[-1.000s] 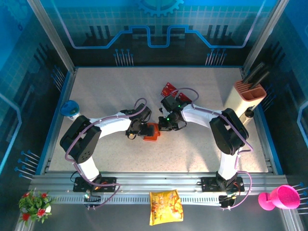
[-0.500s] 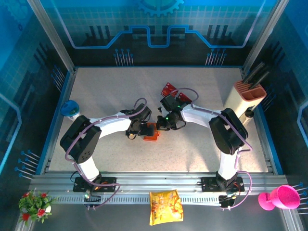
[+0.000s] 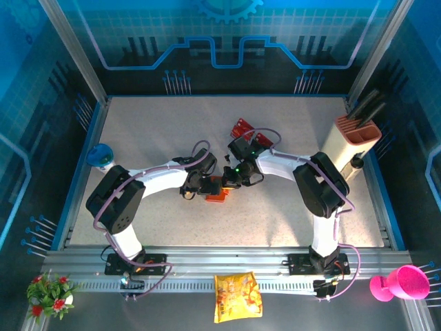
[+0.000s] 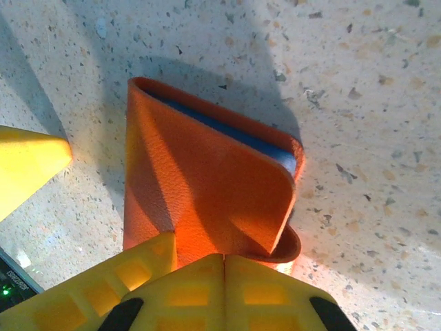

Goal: Put the credit cards into the card holder

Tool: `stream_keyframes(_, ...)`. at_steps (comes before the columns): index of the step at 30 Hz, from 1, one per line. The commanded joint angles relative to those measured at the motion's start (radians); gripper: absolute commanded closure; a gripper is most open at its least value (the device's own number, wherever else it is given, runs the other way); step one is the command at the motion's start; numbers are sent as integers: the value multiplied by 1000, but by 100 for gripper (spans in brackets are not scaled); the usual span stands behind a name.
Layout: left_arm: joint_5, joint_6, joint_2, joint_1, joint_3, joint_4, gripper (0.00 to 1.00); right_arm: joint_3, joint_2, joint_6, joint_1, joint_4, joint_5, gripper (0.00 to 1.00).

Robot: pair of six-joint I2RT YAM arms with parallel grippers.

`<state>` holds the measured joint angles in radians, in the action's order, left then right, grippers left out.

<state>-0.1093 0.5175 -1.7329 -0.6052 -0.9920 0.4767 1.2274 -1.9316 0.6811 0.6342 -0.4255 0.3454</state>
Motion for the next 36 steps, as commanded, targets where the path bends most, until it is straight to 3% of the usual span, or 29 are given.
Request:
stream_keyframes(1,-18,7,-57,-1,42,53,1,17,-39,5,10,9,12,100)
stream_keyframes(24,13,25,74,28,43,85,1,-42,-65,-23,9,-25,-40,100)
stream_keyframes(36,10,3,15,21,126,51,1,29,-20,-29,7,-51,-14,100)
